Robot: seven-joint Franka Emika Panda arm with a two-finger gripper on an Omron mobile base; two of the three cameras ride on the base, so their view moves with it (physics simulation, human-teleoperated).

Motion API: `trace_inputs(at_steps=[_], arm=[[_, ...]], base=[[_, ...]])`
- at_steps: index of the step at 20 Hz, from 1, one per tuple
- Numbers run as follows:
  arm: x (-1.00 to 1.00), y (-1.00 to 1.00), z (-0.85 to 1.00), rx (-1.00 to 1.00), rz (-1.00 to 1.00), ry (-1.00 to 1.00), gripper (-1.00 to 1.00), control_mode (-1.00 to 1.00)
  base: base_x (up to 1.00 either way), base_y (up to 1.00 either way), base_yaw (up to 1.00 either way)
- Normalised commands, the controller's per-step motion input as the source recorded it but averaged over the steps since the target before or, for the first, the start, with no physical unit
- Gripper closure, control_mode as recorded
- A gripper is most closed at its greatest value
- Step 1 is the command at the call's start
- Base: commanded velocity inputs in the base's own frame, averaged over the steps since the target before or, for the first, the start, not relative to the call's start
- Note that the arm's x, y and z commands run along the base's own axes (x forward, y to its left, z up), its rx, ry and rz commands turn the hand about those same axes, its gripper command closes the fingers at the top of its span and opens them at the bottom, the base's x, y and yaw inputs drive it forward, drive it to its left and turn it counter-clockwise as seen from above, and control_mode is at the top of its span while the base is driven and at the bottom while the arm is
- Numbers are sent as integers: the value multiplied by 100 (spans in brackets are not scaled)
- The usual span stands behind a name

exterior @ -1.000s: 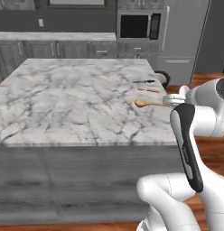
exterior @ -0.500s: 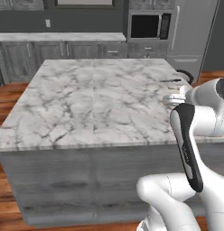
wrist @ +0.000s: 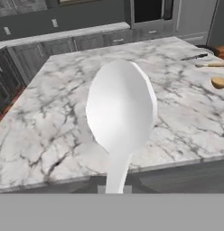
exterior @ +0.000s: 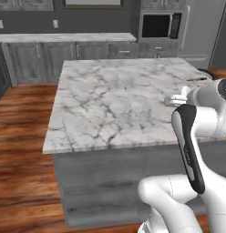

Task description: Pick up the metallic utensils from the counter and place them in the open drawer. Make sure not to pick up any wooden utensils.

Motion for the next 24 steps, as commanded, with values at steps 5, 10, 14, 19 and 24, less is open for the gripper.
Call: trace_inputs(at_steps=[5, 10, 14, 19, 24], arm=[[0, 0, 0, 0, 0, 0, 100, 100], [0, 0, 0, 0, 0, 0, 100, 100], [0, 0, 0, 0, 0, 0, 100, 100], [0, 0, 0, 0, 0, 0, 100, 100], [0, 0, 0, 0, 0, 0, 100, 100]], base=[[1, 100, -17], [8, 100, -17], [22, 100, -20], [30, 100, -21], [35, 100, -20]])
